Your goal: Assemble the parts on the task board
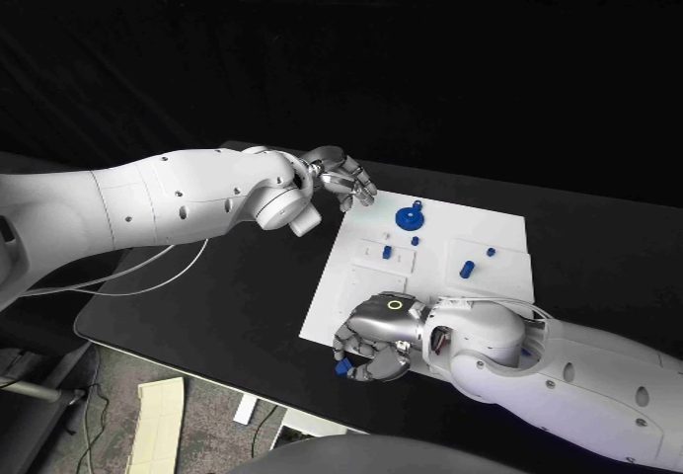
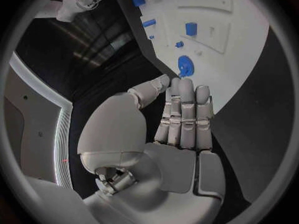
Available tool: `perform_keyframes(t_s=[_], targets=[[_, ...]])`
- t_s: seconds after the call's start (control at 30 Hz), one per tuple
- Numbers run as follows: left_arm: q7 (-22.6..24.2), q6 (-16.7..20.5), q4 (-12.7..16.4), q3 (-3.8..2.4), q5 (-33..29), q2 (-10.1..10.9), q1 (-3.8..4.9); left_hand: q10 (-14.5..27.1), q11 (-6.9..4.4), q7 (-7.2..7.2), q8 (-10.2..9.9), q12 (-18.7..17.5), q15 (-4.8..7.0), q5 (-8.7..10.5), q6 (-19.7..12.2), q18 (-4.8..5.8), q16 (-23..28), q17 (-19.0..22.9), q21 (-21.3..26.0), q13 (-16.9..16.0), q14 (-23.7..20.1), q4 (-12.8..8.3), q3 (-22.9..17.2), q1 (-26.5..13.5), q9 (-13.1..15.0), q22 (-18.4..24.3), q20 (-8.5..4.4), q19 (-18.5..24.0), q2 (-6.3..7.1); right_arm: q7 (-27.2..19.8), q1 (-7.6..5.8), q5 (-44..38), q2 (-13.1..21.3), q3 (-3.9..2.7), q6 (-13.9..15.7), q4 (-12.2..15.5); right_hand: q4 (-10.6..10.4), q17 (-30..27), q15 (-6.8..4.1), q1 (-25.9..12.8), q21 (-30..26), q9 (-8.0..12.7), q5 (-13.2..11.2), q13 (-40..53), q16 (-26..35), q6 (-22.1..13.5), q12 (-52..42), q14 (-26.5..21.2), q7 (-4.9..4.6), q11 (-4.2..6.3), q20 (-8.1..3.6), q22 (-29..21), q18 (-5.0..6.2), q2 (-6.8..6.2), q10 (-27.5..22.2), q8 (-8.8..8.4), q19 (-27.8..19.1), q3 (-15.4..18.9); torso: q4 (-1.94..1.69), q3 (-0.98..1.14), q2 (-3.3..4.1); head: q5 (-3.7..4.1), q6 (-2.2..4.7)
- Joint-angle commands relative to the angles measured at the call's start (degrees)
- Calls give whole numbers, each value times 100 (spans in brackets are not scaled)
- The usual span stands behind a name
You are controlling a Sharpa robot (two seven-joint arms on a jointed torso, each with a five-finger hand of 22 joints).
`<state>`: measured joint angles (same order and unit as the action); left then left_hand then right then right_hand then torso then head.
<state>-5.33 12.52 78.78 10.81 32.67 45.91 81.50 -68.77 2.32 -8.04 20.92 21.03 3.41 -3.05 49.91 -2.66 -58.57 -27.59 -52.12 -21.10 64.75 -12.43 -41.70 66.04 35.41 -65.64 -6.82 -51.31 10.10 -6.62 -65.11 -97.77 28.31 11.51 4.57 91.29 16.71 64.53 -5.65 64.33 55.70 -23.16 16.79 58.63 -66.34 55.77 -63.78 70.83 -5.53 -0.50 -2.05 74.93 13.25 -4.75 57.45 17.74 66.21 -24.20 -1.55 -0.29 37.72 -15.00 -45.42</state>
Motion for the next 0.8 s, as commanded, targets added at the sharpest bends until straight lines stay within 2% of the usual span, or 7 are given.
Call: perform_keyframes(t_s=[0.03, 0.13, 0.3, 0.47, 0.8], targets=[[29, -70, 22, -4, -36, 1, -5, -29, 8, -12, 20, -29, 23, -13, -36, -93, 20, -8, 33, -9, 30, 4, -42, 10, -9, -6, -234, -19, -42, 121, 32, -168, 6, 37, -344, -41, -1, -7, -31, -64, 18, 3, 50, -4, -39, 137, -34, -1, -96, 34, 29, 98, 175, 11, -9, 22, -6, -54, -5, -1, -1, 5, -7], [30, -73, 27, -4, -36, 13, -5, -30, 8, -12, 22, -31, 23, -13, -36, -93, 20, -9, 33, -11, 31, 4, -42, 10, -11, -7, -234, -19, -42, 115, 32, -168, 12, 38, -308, -46, -7, -11, -33, -108, 23, 6, 97, -6, -44, 150, -34, -1, -94, 37, 31, 98, 175, 49, -5, 23, -3, -117, -3, -2, -2, 8, -13], [43, -65, 32, -4, -36, 28, -5, -33, 9, -13, 29, -37, 23, -12, -38, -91, 22, -13, 34, -16, 32, 7, -40, 3, -18, -9, -233, -19, -42, 139, 32, -121, 43, 37, -28, -34, -52, -30, -35, -340, 35, 17, 63, -11, -55, 180, -32, 5, -90, 39, 40, 92, 175, 126, 8, 18, 20, -360, 0, -3, -1, 19, -2], [46, -73, 33, -3, -36, 37, -5, -34, 9, -13, 32, -40, 22, -12, -40, -90, 24, -16, 35, -19, 33, 8, -39, 1, -22, -10, -233, -20, -42, 155, 32, -16, 78, 35, 255, 9, -47, -46, -41, -463, 49, 20, 6, -14, -66, 188, -35, 23, -86, 44, 24, 88, 175, 105, 25, 16, 51, -535, -4, 1, 0, 32, 22], [57, -72, 34, -3, -36, 63, -5, -35, 10, -15, 40, -51, 21, -12, -46, -89, 28, -22, 37, -26, 33, 12, -37, -7, -33, -12, -232, -19, -38, 147, 30, 227, 238, 20, 645, 148, -51, -62, -43, -607, 64, 16, 42, -19, -75, 189, -37, 45, -85, 46, 9, 85, 175, 26, 42, 19, 85, -574, 1, 3, -1, 51, 66]])
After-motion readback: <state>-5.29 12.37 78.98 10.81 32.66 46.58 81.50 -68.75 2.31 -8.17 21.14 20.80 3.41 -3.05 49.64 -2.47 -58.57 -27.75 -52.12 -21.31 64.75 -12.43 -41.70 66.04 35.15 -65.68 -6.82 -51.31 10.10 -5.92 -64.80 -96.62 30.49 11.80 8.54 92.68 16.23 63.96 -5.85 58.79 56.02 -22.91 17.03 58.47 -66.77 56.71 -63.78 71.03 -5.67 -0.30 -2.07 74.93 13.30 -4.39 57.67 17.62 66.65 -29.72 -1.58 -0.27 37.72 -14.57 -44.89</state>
